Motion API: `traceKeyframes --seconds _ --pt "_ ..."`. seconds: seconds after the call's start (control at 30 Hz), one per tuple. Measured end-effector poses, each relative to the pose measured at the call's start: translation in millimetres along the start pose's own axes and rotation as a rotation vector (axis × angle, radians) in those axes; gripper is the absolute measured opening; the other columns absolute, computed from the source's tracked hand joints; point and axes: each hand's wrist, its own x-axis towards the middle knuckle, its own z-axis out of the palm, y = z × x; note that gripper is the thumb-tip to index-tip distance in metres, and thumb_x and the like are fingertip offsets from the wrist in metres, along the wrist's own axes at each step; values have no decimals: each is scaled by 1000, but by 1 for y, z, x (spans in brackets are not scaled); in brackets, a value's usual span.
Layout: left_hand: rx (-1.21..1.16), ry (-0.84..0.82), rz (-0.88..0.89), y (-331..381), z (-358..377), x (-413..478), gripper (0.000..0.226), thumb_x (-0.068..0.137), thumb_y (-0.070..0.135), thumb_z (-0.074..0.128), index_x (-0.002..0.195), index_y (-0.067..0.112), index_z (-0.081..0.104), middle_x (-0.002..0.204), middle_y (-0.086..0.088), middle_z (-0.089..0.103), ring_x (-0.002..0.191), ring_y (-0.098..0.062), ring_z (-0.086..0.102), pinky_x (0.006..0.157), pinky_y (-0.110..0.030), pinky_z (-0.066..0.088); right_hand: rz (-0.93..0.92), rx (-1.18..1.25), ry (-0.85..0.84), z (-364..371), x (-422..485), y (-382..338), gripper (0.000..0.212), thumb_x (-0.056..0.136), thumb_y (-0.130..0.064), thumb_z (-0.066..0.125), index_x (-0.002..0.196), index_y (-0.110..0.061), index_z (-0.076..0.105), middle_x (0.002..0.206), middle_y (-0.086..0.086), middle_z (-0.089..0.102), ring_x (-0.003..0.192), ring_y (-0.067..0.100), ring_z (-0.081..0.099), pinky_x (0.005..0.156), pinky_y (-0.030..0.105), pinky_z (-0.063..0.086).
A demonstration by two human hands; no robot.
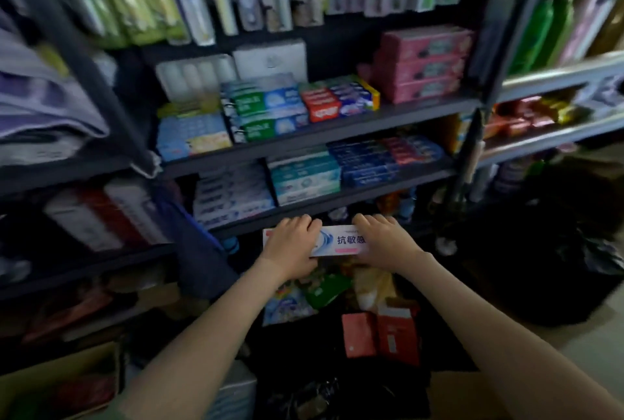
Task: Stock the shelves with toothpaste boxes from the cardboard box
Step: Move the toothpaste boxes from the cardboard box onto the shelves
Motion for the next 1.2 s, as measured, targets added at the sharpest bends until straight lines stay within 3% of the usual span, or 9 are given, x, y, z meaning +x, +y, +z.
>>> traceKeyframes --seconds 0.17,0.3,0.4,0.5,0.6,0.73,0.9,1.0,1.2 --pt "15 108 -232 -64 -3 -36 62 80 24 67 136 12 42 133 -5 48 123 -24 45 101 -32 34 -142 28 61 -6 61 -59 65 80 -44 66 132 -18 36 133 0 47 127 22 40 104 34 28" --pt "17 257 -356 -100 6 -42 63 54 11 83 113 15 64 104 -3 63 95 -24 63 84 -35 50 -174 42 85 9 106 -90 78 81 -47 66 142 -18 26 140 0 37 132 22 31 109 35 23" --pt "50 309 -423 -127 27 -23 62 48 10 87 107 15 66 99 -2 64 92 -24 63 89 -38 50 -175 32 123 33 150 -97 74 82 -47 65 141 -18 30 138 0 37 130 24 33 108 37 24" --pt "57 362 -556 -152 65 8 64 51 6 84 112 9 64 110 -8 64 105 -29 60 100 -47 45 -180 -14 270 64 203 -104 72 60 -42 82 120 -12 55 112 5 54 104 30 56 90 43 44" --pt "51 407 -680 -173 102 41 63 55 1 82 115 1 61 115 -15 62 109 -34 58 100 -49 45 -177 -13 486 96 248 -113 69 40 -35 90 100 -11 65 90 6 59 81 28 58 73 39 50" --pt "71 467 -676 -197 133 63 68 51 -1 84 115 0 61 117 -16 62 107 -33 59 97 -46 48 -155 -28 710 131 278 -113 73 38 -19 91 103 -5 62 94 12 59 88 30 47 82 43 37" --pt "104 539 -653 -226 154 73 71 48 -1 84 115 0 62 114 -15 64 101 -32 61 88 -40 54 -167 -63 765 149 308 -117 79 39 -15 92 110 -6 59 104 13 59 99 30 44 91 44 29" --pt "161 492 -678 -249 159 83 75 35 4 92 105 1 66 102 -15 67 89 -32 63 75 -39 57 -176 -31 791 158 333 -123 86 38 -13 92 115 -9 54 110 8 62 105 28 43 96 45 27" --pt "236 468 -735 -286 165 105 58 31 -5 86 85 2 67 76 -16 64 72 -35 62 57 -38 54 -172 -52 862 168 378 -135 72 36 -3 85 106 -8 66 100 9 66 97 29 42 89 47 29"
